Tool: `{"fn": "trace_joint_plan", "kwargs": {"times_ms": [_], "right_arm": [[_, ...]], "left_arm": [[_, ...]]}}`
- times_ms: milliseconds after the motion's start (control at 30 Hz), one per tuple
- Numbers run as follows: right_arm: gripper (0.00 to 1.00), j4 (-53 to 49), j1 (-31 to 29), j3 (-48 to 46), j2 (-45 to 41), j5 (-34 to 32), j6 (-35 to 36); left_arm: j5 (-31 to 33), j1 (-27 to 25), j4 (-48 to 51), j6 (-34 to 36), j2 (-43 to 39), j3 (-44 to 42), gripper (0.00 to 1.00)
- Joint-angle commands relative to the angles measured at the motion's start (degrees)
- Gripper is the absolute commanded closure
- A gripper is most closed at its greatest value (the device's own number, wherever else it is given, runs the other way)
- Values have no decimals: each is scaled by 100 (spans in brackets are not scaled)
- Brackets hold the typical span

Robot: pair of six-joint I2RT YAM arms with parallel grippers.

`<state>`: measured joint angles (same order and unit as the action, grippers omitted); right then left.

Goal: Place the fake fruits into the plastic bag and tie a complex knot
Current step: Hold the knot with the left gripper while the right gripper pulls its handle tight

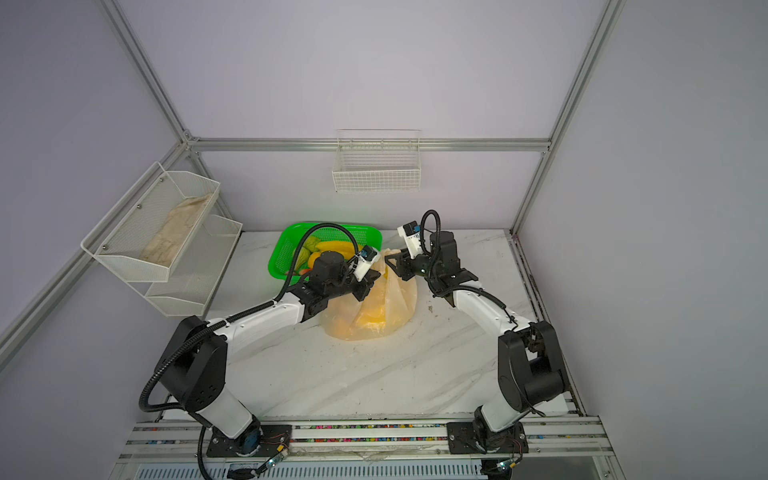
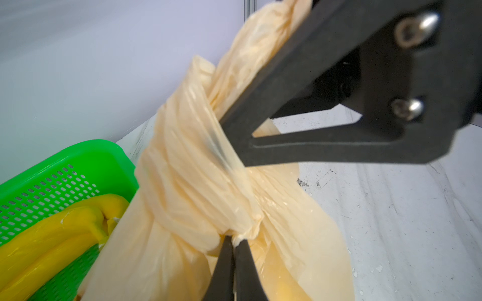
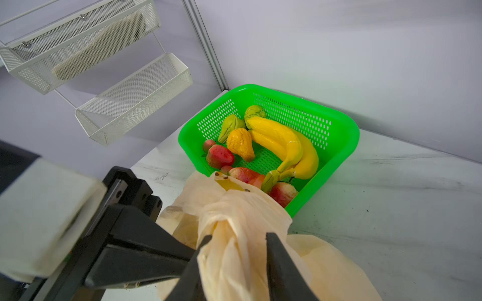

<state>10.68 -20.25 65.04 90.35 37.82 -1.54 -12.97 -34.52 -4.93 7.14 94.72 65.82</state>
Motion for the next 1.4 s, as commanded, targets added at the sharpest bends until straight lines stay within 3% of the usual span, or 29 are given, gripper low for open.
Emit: {"fn": "trace_joint_plan", "kwargs": {"times_ms": [0, 667, 933, 1367], "right_arm": [[63, -91, 54, 144, -61, -3, 161], [29, -507, 361, 198, -105, 966, 953], [27, 325, 257, 48, -69, 775, 726], [27, 247, 3, 459, 432, 676, 777]], "left_arm": [[81, -13, -65, 108, -75, 37, 100], [32, -14, 5, 155, -93, 81, 100], [-4, -11, 16, 144, -129, 63, 100], [-25, -11, 36, 231, -126, 38, 100]]}}
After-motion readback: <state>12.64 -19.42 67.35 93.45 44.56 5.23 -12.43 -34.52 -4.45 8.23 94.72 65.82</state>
